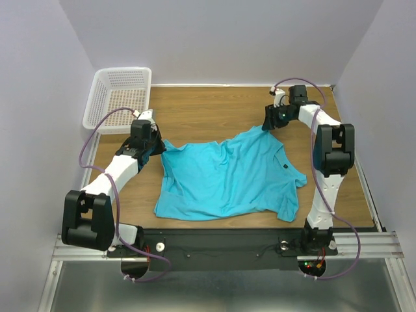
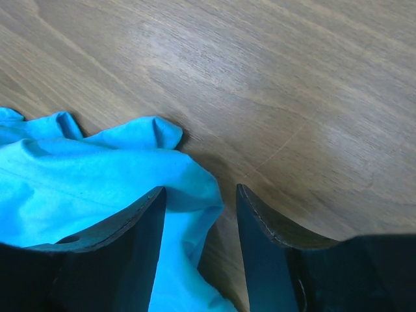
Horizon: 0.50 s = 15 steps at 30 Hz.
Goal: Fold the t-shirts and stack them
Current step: Flatten the tshirt out
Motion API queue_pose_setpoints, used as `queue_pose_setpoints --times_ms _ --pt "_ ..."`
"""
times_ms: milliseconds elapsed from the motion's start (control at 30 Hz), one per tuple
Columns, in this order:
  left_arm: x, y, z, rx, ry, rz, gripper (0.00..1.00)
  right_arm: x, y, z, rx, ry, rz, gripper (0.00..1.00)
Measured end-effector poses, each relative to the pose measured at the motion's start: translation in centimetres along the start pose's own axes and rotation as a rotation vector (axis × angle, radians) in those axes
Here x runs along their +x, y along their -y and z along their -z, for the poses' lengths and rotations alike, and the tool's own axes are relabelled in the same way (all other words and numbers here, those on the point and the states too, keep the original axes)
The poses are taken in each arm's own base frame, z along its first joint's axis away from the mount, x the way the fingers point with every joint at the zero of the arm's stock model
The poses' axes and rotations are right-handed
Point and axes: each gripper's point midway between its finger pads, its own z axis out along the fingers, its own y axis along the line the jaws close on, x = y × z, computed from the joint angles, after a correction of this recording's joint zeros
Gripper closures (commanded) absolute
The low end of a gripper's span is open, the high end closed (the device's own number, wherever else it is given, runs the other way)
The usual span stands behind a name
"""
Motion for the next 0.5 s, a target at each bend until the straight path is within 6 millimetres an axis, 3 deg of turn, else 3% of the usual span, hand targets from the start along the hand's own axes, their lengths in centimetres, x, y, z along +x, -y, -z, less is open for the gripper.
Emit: queue_pose_setpoints --times_ms 200,267,400,500 --pt "0.1 -0.1 0.0 0.005 -0.004 0.004 1.00 1.5 0.1 -1.4 -0.030 -0.036 -0.025 0.54" --pt "0.1 0.0 0.0 0.008 -0.005 0.004 1.00 1.7 0.0 -1.4 -0.040 -0.043 -0.029 0.64" --pt "0.0 -0.2 0.0 0.005 -0.003 0.008 1.00 1.8 -0.3 -1.4 -0.055 -0.044 -0.020 0.96" --pt "-0.1 -0.4 0.0 0.001 -0.001 0.012 1.00 1.8 -0.3 -1.4 -0.058 -0.045 -0.011 0.99"
